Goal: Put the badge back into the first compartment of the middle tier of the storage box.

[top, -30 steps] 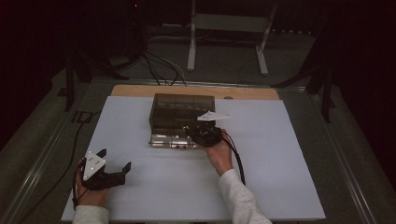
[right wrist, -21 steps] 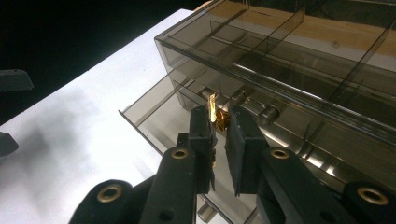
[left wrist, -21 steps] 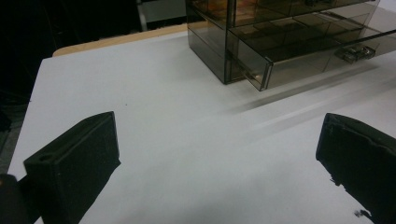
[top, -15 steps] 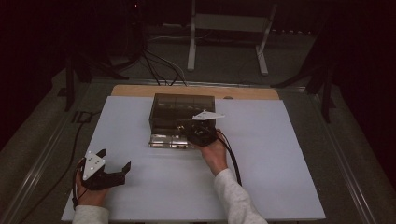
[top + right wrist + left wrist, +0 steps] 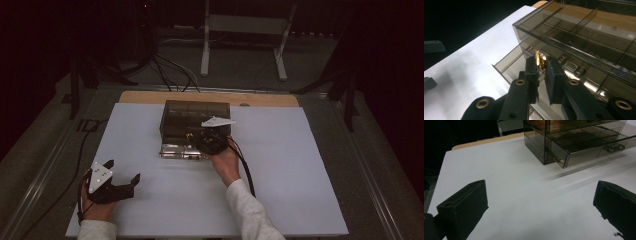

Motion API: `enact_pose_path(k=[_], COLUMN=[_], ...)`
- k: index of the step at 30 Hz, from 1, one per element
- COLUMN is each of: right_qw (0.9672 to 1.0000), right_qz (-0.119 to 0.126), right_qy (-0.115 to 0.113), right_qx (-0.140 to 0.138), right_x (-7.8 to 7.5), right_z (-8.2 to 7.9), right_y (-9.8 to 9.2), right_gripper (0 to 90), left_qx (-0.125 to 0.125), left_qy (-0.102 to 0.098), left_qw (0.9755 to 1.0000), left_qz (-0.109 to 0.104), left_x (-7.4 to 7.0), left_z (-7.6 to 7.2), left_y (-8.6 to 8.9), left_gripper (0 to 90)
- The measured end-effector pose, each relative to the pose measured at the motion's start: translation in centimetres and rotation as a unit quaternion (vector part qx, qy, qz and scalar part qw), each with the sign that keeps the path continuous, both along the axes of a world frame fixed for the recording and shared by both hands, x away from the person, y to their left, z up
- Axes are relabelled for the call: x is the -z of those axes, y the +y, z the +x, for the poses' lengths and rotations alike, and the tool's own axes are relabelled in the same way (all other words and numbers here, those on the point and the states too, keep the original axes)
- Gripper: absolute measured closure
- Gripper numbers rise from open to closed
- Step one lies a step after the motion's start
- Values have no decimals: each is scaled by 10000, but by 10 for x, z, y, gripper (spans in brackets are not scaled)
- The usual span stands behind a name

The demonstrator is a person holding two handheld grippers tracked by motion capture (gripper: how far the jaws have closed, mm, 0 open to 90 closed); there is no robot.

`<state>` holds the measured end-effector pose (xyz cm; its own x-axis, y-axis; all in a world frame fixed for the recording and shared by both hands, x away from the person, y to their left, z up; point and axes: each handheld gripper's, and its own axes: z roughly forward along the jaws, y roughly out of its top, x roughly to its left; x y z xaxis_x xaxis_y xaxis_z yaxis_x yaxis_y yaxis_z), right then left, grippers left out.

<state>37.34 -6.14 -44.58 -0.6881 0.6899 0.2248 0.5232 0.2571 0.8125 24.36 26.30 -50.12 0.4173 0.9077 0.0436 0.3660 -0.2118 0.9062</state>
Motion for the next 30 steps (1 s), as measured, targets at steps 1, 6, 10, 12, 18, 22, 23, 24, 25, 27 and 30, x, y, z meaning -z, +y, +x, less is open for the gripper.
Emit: enact_pose_path(k=[1, 6, 10, 12, 18, 22, 23, 24, 25, 27, 30], right_qw=[10000, 10000, 10000, 10000, 9999, 9999, 9999, 9998, 9998, 9998, 9997], right_qz=[8, 19, 52, 41, 33, 40, 41, 45, 53, 37, 30], right_qy=[-2, 20, 72, 73, 126, 147, 147, 165, 177, 181, 193], right_qx=[-9, -39, -36, -44, -51, -67, -76, -73, -78, -94, -115], right_x=[0, 2, 3, 4, 7, 9, 9, 9, 9, 10, 10], right_z=[0, 1, 3, 3, 4, 4, 5, 5, 4, 4, 4], right_y=[1, 4, 4, 5, 7, 10, 10, 11, 12, 14, 16], right_gripper=[817, 817, 817, 817, 817, 817, 817, 817, 817, 817, 817], left_qx=[-1, 7, 17, 8, 18, 20, 21, 21, 24, 28, 30], left_qy=[-3, 8, 10, 15, 12, 17, 15, 16, 17, 18, 15], left_qw=[10000, 10000, 10000, 10000, 10000, 10000, 10000, 10000, 10000, 10000, 10000], left_qz=[-2, -5, 16, 12, 15, 10, 11, 12, 16, 25, 26], left_x=[0, 0, 0, 0, 1, 1, 1, 1, 1, 1, 1], left_z=[0, 0, 0, 0, 0, 0, 0, 0, 0, 1, 0], left_y=[0, 0, -1, -1, -1, -1, -1, -1, -1, -1, -1], left_gripper=[6, 6, 6, 6, 6, 6, 6, 6, 6, 6, 6])
